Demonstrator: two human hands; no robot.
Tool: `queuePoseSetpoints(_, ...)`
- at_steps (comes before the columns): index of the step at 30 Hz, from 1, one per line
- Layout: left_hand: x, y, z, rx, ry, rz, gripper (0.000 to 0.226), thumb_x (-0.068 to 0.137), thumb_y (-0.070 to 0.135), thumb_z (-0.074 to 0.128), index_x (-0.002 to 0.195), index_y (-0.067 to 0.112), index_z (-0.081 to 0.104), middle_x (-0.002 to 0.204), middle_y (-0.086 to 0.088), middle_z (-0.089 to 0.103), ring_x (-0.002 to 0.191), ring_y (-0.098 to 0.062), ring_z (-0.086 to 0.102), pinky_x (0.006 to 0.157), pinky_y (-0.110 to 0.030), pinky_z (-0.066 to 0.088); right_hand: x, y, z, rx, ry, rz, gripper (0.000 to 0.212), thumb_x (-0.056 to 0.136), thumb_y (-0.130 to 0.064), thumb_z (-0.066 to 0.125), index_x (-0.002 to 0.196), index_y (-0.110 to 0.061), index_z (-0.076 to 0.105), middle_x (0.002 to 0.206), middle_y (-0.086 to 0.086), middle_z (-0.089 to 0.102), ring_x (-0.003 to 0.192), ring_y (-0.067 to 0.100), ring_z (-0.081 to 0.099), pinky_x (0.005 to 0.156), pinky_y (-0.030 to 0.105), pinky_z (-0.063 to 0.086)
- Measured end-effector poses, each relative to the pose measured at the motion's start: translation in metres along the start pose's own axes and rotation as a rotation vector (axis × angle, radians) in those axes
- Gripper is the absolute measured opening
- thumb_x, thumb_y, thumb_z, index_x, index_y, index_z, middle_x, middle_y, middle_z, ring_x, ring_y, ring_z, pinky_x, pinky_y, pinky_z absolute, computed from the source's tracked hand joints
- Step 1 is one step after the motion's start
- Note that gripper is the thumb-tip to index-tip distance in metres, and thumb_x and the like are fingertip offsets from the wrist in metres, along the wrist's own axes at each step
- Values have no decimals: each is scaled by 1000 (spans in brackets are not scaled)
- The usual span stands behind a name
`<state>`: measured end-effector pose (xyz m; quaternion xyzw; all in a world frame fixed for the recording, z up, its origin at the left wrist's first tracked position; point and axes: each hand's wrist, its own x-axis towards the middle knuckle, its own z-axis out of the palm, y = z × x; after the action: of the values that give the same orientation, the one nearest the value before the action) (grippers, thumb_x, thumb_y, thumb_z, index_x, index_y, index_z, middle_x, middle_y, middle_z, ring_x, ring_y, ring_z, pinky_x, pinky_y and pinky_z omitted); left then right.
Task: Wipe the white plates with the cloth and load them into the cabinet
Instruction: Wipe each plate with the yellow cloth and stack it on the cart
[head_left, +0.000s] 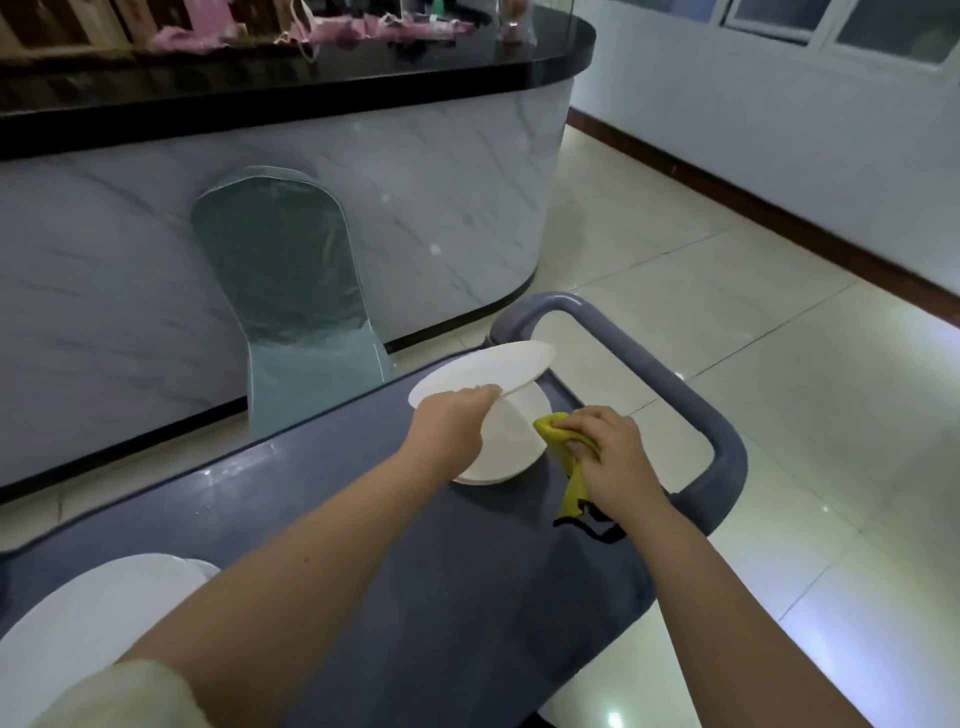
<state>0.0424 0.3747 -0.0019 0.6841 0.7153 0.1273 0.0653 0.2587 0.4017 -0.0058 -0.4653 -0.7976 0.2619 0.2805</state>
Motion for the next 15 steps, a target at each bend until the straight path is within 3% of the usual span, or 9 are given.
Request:
queuePoseSetpoints(4,6,1,29,176,-168,56,59,87,3,52,143,17,39,138,-10,52,127,-30,49,97,-43,44,16,12,0,0,20,19,29,89,-1,60,106,-22,72,104,-6,59,101,30,54,88,38,47)
queuePoseSetpoints(10,-8,2,65,294,-344,96,68,95,4,49,153,13,15,158,-17,20,145,-34,21,115,-40,22,23,37,-10,37,6,76,28,91,-2,58,107,-22,69,108,-6,57,106,25,51,91,34,46)
queuePoseSetpoints(15,-24,1,81,334,-378,110,71,96,0,44,155,10,5,161,-20,8,148,-36,10,120,-40,10,22,47,-9,77,-20,96,32,91,-2,58,101,-32,66,106,-9,55,106,23,50,90,29,44)
